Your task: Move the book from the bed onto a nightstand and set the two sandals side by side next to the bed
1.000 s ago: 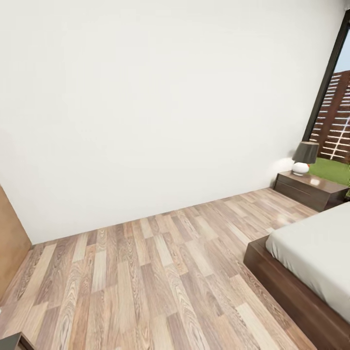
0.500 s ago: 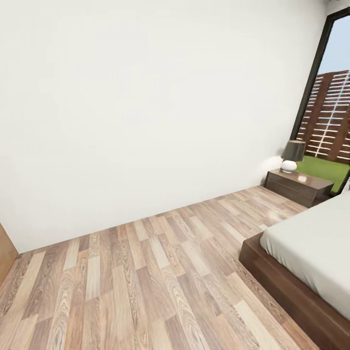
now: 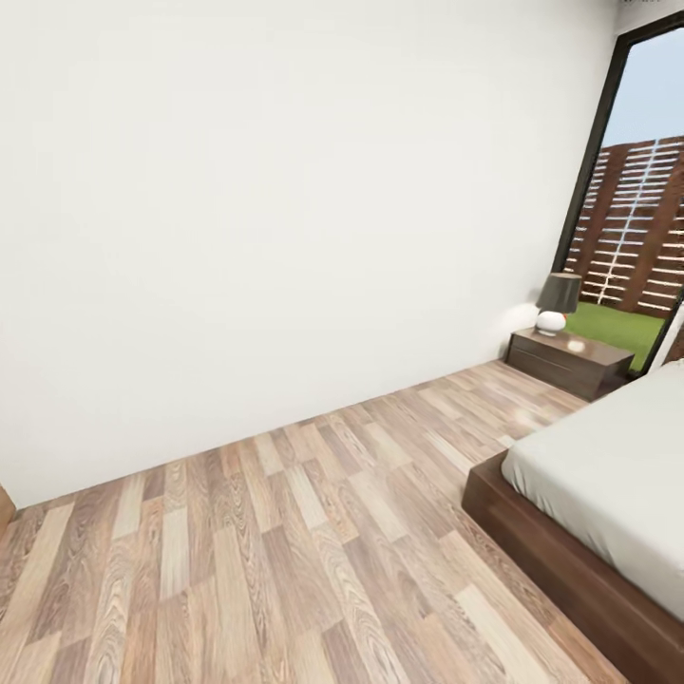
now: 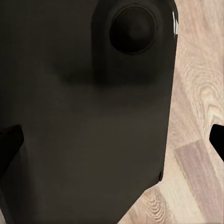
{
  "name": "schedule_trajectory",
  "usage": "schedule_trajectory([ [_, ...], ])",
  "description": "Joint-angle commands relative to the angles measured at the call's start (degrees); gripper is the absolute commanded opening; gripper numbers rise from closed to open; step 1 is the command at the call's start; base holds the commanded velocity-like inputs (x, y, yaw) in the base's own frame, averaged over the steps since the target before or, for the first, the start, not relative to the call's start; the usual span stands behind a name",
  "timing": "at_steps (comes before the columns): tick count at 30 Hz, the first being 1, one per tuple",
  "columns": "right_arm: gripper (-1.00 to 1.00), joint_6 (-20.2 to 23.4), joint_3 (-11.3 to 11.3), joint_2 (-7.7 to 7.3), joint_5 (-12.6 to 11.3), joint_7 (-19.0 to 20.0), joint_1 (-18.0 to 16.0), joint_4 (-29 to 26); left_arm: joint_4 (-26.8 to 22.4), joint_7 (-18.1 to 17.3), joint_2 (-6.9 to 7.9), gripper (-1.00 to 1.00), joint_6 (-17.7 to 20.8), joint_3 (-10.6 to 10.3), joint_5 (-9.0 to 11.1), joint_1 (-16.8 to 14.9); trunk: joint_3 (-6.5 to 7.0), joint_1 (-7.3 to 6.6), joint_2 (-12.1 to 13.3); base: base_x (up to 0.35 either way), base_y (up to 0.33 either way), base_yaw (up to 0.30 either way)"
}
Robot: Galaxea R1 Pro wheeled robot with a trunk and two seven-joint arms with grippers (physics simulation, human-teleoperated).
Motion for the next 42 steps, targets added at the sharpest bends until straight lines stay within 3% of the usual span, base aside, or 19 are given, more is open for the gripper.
schedule_trajectory([
  [1,1.0,-0.1,0.0,0.0,0.0,0.0,0.0,-0.1,0.1,0.0,0.01,1.0,-0.2,-0.1,-0.1,0.0,-0.04,0.0,0.0,0.005,0.113,-0.142],
  [42,1.0,-0.1,0.0,0.0,0.0,0.0,0.0,-0.1,-0.5,0.1,0.01,1.0,-0.2,-0.1,-0.1,0.0,-0.04,0.0,0.0,0.001,0.04,-0.107],
])
